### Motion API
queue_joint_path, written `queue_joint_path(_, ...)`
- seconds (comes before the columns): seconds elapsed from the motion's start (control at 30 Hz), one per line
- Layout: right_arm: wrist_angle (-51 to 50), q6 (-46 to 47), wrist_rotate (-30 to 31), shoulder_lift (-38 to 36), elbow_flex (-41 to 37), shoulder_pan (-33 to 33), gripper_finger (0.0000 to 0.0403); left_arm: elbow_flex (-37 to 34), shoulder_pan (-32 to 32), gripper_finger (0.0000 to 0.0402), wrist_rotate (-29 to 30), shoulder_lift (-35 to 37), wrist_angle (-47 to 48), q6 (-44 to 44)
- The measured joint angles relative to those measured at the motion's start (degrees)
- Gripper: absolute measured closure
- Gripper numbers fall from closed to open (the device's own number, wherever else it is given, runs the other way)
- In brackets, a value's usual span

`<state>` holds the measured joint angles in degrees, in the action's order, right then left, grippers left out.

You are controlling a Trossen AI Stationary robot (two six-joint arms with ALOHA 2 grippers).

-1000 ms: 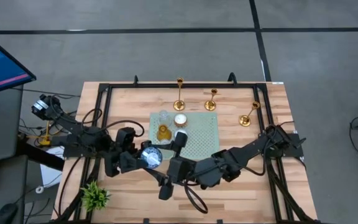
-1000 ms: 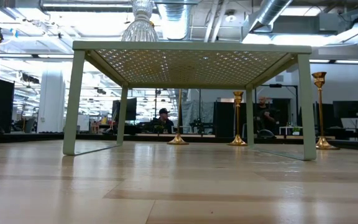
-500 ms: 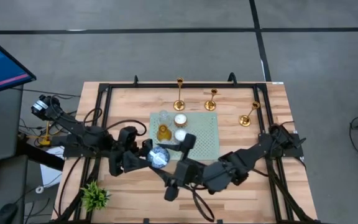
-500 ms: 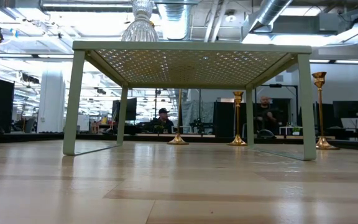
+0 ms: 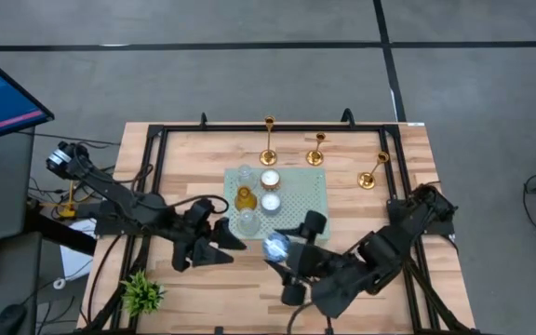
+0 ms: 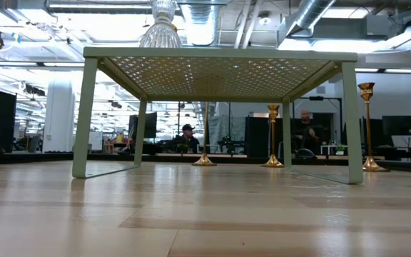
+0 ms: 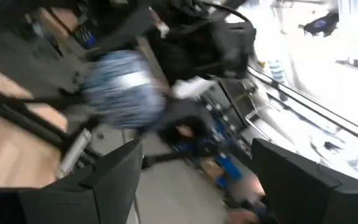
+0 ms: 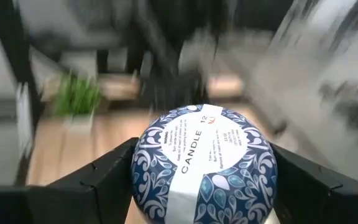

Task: Pick & Place candle stick holders
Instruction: Align the blue scented candle with the other blue scented candle on the shelf

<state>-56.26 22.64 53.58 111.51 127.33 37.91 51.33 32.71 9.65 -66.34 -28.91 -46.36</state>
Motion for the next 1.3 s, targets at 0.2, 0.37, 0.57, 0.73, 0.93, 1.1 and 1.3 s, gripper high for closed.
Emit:
queue_joint_path(0.2,-18.2,17.2,-11.5,2.0,-0.2,-1.0,0.0116,0.0,0.1,0.0101,-7.5,1.6,1.5,-5.7)
queue_joint_path(0.37,-26.1,20.5,-19.0,4.1,-0.2,-4.4,0.0116,0.0,1.4,0.0101,-8.2,3.9,1.5,-6.4)
queue_joint_path(0.57,-29.0,17.0,-27.8,8.2,-0.2,-9.6,0.0116,0.0,3.0,0.0101,-8.2,6.9,1.6,-6.4)
queue_joint_path(0.73,-29.5,14.4,-30.8,10.0,-0.2,-12.8,0.0116,0.0,3.8,0.0101,-8.2,9.6,1.7,-6.2)
queue_joint_path(0.93,-33.1,14.7,-32.9,9.8,-0.2,-15.2,0.0116,0.0,3.8,0.0101,-8.2,11.6,1.7,-6.0)
queue_joint_path(1.1,-32.7,13.0,-32.6,9.7,-0.2,-17.0,0.0116,0.0,3.8,0.0101,-8.2,12.0,1.9,-6.0)
queue_joint_path(1.3,-33.8,11.0,-33.2,10.9,-0.3,-18.9,0.0116,0.0,3.8,0.0101,-8.2,12.0,1.9,-6.0)
